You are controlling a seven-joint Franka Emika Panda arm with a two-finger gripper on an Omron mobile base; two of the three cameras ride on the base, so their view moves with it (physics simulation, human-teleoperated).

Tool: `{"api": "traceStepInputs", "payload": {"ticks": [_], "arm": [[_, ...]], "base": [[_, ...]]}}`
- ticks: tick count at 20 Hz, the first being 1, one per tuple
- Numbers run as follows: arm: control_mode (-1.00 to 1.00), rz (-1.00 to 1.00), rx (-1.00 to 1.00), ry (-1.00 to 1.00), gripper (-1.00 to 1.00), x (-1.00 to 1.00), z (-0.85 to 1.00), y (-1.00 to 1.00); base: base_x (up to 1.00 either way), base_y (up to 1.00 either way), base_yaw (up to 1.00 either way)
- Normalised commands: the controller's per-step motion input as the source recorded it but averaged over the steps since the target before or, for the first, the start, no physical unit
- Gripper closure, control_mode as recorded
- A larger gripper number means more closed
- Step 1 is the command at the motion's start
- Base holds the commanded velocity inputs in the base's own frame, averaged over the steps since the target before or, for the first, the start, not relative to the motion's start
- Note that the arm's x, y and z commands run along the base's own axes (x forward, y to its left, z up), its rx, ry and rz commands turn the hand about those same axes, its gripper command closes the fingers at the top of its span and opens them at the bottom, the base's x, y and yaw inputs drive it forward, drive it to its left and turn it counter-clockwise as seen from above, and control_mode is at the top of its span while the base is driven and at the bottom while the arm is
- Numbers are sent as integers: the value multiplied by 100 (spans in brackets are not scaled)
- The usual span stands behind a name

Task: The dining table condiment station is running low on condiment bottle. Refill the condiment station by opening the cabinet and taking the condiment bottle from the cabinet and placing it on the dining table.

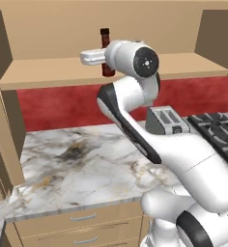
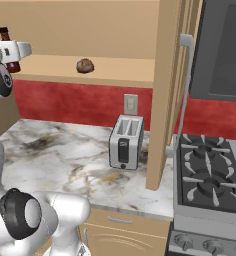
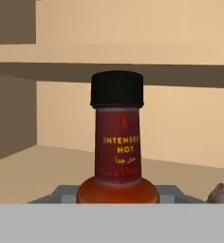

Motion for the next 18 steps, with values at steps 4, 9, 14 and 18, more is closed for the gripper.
{"api": "traceStepInputs", "payload": {"ticks": [4,9,14,18], "arm": [[-100,6,0,2,100,-82,-8,-48],[-100,16,0,0,100,-82,-24,-76],[-100,23,0,-1,100,-57,-19,-81],[-100,22,0,0,100,-14,-7,-43]], "base": [[0,0,0],[0,0,0],[0,0,0],[0,0,0]]}}
